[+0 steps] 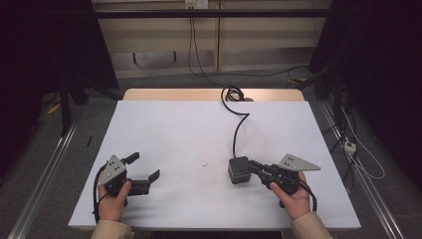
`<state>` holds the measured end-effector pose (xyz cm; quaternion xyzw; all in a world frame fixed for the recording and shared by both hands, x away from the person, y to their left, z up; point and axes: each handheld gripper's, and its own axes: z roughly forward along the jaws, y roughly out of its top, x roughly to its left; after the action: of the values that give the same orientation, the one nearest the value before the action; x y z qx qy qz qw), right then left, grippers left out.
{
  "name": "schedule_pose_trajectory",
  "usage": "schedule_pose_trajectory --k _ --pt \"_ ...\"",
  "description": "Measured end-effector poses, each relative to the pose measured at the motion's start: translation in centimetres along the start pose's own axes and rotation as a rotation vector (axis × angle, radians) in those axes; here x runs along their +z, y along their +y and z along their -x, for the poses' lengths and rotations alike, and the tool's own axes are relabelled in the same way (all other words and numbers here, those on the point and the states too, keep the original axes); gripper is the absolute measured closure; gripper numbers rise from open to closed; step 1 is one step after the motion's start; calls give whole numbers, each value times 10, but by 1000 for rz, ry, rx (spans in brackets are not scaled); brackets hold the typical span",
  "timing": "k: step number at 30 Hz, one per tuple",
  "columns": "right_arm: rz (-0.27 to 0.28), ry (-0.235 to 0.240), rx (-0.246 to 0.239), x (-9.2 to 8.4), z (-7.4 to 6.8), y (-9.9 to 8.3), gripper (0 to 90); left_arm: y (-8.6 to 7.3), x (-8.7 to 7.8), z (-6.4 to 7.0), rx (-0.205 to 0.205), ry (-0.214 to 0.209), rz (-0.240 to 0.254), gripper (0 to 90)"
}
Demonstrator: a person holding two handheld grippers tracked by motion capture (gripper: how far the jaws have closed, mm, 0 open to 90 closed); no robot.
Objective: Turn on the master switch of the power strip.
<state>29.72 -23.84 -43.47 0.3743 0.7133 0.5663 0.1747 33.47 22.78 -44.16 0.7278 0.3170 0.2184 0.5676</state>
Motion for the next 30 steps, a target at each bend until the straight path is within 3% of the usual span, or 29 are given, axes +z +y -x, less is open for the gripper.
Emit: schedule_pose_trajectory --k 30 --pt "-8 25 0 2 0 1 900 0 1 1 -1 4 1 32"
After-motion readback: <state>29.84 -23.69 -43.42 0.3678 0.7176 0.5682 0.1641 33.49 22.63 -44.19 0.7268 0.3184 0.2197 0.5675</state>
